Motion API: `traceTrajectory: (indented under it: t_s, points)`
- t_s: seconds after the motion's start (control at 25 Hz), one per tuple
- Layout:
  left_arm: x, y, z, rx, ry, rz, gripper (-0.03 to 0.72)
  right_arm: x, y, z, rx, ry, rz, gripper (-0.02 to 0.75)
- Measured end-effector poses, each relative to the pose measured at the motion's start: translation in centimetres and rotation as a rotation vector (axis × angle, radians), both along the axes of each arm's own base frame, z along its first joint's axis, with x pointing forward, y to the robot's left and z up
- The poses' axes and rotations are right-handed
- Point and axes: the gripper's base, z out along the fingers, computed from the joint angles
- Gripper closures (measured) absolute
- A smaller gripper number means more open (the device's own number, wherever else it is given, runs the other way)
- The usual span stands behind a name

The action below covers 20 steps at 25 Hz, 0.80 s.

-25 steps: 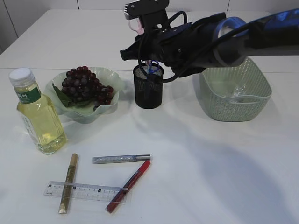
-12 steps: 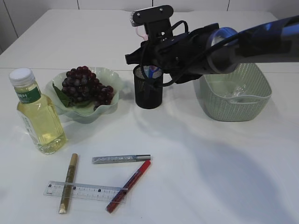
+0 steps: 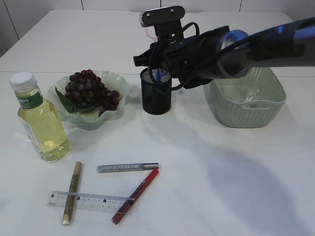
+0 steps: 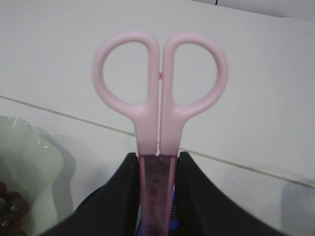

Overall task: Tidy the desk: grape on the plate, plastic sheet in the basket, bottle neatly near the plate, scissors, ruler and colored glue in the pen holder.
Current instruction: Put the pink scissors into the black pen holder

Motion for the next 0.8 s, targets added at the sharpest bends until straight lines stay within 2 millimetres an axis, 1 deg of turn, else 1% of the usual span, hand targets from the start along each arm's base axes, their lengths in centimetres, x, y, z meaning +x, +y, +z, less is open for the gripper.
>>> traceTrajectory:
  t_s: [0.52,0.8]
  points:
    - [0.01,-0.01,0.01,-0.001,-0.002,0.000,0.253,-0.02,0.03,0.00,0.002,0.000,-0.001,0.535]
    - [0.01,-0.01,0.01,-0.001,-0.002,0.000,0.253,-0.04,0.12,-0.03,0.005,0.005,0.009,0.498]
